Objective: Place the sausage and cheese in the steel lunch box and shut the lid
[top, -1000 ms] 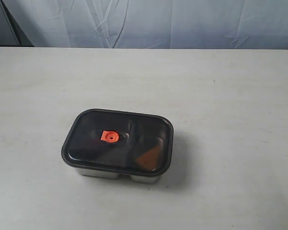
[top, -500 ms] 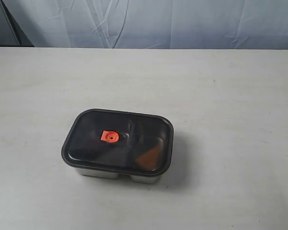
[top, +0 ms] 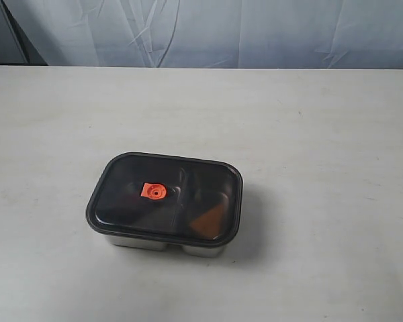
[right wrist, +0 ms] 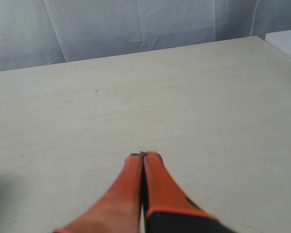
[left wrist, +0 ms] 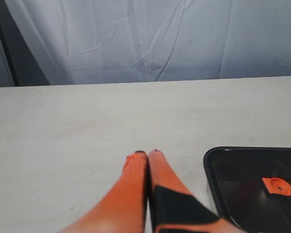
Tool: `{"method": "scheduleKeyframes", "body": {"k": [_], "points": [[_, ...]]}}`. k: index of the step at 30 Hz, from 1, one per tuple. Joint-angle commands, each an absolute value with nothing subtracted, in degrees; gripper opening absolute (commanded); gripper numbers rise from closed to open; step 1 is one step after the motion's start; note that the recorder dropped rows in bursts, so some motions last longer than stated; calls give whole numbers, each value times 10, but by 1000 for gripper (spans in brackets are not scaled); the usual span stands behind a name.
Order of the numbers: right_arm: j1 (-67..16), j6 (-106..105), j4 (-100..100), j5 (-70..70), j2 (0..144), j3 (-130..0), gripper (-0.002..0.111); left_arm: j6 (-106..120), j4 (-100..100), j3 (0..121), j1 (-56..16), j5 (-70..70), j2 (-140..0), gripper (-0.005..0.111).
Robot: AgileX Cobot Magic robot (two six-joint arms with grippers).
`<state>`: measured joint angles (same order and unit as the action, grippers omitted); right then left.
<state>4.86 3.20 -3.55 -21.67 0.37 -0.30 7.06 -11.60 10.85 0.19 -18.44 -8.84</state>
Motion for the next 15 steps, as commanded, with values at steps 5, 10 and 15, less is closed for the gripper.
{"method": "scheduleKeyframes", "body": {"k": [5, 10, 15], "points": [[52, 31, -37, -211, 0, 0, -1, 49, -119, 55, 41, -183, -36, 0], [52, 31, -37, -211, 0, 0, -1, 28, -117, 29, 41, -183, -24, 0], [52, 31, -37, -211, 0, 0, -1, 17, -115, 5, 41, -183, -11, 0]]}}
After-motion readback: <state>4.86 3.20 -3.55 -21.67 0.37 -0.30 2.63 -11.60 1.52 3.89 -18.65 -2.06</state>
